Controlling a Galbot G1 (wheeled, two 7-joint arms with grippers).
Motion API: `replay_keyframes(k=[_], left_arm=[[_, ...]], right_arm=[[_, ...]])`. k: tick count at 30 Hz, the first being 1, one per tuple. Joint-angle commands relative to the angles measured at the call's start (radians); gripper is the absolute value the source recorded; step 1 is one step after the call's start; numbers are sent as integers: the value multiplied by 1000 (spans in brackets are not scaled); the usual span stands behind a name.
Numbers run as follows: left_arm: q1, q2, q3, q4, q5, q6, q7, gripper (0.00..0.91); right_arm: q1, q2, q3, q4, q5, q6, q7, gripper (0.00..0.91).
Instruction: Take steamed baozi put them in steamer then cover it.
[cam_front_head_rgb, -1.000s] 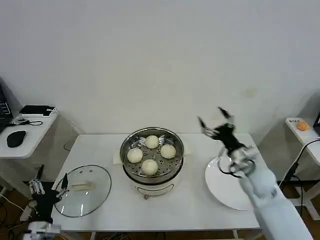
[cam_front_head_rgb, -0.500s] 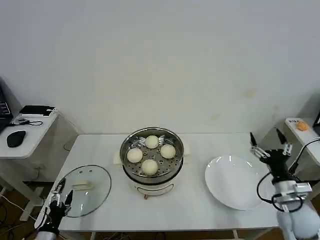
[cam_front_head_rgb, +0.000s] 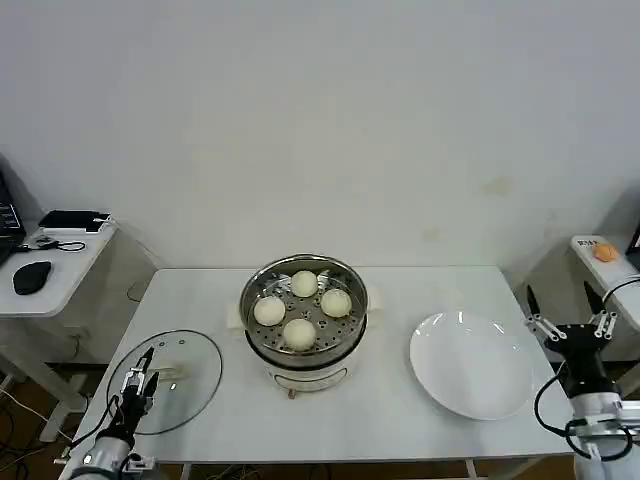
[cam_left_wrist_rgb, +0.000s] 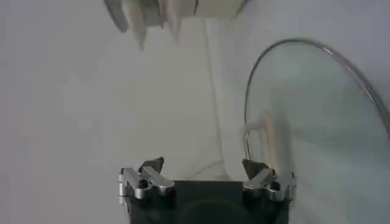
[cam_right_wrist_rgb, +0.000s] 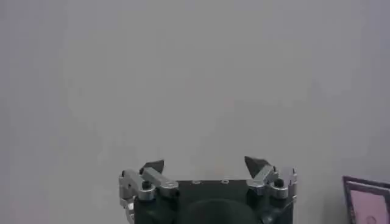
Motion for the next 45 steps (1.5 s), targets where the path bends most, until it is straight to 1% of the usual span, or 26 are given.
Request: replay_keyframes(k=[1,7,15,23,24,25,26,33,37,45], left_arm=[[-114,11,41,107,41,0,9,907],[-136,19,48,143,30,-1,9,907],[-131,21,47,141,21,-3,7,907],[-192,23,60,185,23,-2,6,907],[-199,23,62,191,23,-3,8,826],[-204,25,65,197,22,-5,7,584],[-209,25,69,201,21,-7,5,0],[-222,17,69,233,25,-11,-4,0],[-211,16,60,219,21,-22,-13,0],[-147,7,19,78,6,-24,-39,0]], right_arm=[[-41,18,27,14,-3,8,-2,907],[-48,24,27,15,-10,9,-4,907],[-51,36,26,19,-20,14,-5,907],[-70,45,24,25,-26,22,-5,907],[-71,46,24,25,-26,24,-5,907],[-73,47,24,25,-27,25,-5,907],[-75,48,24,25,-27,27,-5,907],[-77,51,27,29,-28,29,-5,907],[-78,51,30,32,-27,29,-5,907],[-74,52,17,39,-31,28,-7,907]])
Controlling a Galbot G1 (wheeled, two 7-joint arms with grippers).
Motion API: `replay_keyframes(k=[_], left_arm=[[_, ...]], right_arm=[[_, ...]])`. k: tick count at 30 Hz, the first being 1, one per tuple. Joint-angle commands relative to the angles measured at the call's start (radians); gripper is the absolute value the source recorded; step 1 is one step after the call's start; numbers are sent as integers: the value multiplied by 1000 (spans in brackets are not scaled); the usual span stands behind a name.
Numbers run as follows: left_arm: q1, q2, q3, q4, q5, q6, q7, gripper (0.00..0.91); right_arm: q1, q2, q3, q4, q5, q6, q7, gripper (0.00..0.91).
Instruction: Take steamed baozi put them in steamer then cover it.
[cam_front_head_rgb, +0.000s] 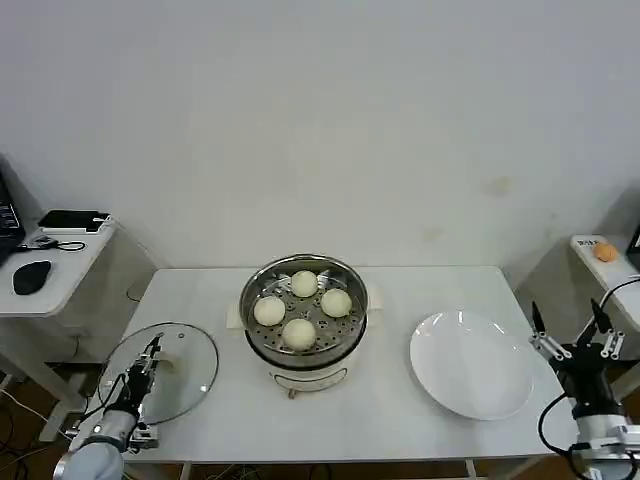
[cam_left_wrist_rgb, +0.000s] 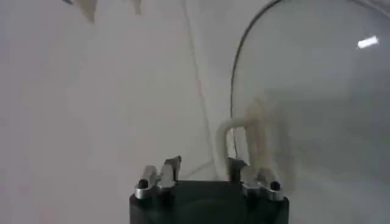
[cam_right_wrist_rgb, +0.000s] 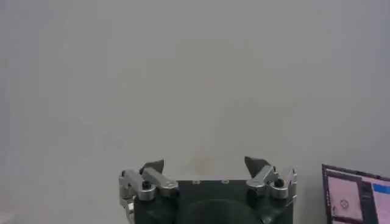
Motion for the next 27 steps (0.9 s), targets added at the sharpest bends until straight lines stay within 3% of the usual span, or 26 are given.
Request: replay_keyframes(k=[1,5,16,21,27], left_arm=[[45,-4,-31,-125,-13,1,-19,0],[81,-6,-57,-229,-48,31,-11,0],[127,40,-78,-482,-219,218,75,0],[79,65,-26,-582,-300,343,132,0],[20,77,132,-634,-337,409,176,0]], right_arm=[[0,1,-10,2,-2,-1,-2,907],[6,2,-23,0,-9,1,-3,907],[-4,-7,-64,-17,-24,-1,-30,907],[-37,-4,-76,-22,-8,-10,-47,907],[-59,15,-112,-12,-32,-15,-58,907]])
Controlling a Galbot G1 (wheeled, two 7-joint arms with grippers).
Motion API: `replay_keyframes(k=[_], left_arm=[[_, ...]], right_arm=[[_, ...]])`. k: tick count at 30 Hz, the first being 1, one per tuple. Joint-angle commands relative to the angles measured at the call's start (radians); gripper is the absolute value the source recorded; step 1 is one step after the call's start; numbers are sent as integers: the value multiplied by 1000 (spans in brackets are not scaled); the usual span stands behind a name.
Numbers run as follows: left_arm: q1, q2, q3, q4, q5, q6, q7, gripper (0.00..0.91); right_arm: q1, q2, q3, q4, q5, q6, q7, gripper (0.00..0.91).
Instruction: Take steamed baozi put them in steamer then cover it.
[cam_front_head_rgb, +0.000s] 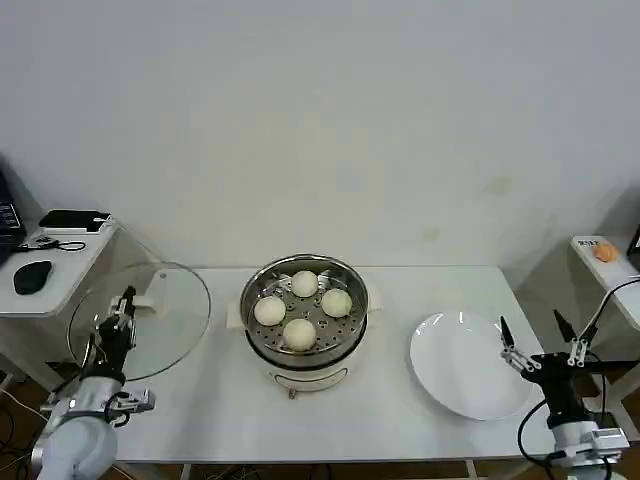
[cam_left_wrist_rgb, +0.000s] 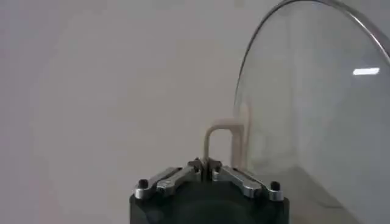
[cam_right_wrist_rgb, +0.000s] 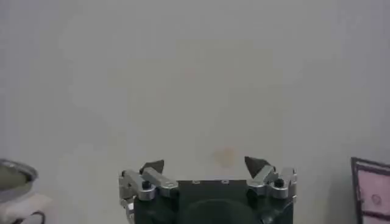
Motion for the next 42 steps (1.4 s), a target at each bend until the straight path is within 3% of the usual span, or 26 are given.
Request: replay_keyframes(k=[1,8,12,20,28,42], left_arm=[[-72,19,208,-185,-100,176,83,0],[-170,-26,440,-189,31,192,136,0],[-254,-100,511,-131,113,214,189,0],[-449,-276,589,41,280,237,284,0],[-518,-413,580,165,451,231,333,0],[-442,-414,585,163,478,203,363,0]], right_arm=[[-28,17,-41,5,-20,-5,-13,907],[-41,36,-80,10,-72,1,-16,907],[-57,46,-86,11,-92,7,-16,907],[-56,62,-88,5,-102,8,-16,907],[-57,72,-88,-8,-116,18,-16,907],[-56,81,-103,-11,-129,19,-17,907]])
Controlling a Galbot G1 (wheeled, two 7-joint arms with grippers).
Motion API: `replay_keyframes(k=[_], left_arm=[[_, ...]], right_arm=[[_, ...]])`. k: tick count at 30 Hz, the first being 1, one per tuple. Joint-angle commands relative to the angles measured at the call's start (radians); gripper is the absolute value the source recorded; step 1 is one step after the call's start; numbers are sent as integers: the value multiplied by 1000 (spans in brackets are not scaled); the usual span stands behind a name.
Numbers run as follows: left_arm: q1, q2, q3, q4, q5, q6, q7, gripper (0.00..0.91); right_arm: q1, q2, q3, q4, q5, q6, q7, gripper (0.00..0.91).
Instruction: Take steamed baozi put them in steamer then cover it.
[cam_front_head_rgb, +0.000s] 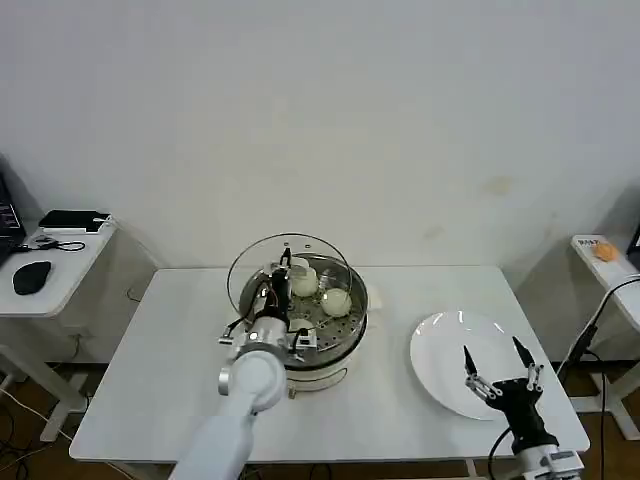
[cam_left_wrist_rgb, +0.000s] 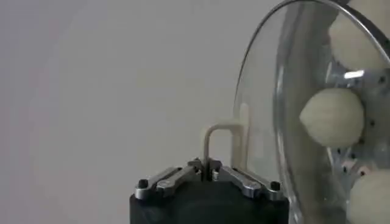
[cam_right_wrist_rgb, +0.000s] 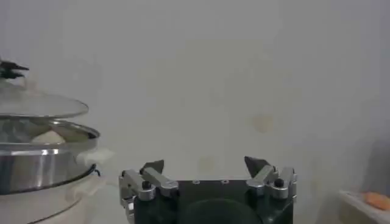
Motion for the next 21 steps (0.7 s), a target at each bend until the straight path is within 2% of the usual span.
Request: replay_keyframes(k=[1,21], left_arm=[[7,-56,27,32,75,-4,36,0],[44,-55,18,6,30,-4,61,0]], right_arm=[[-1,5,-10,-1,-9,2,0,907],[0,9,-30,-14,-24,5,-3,907]])
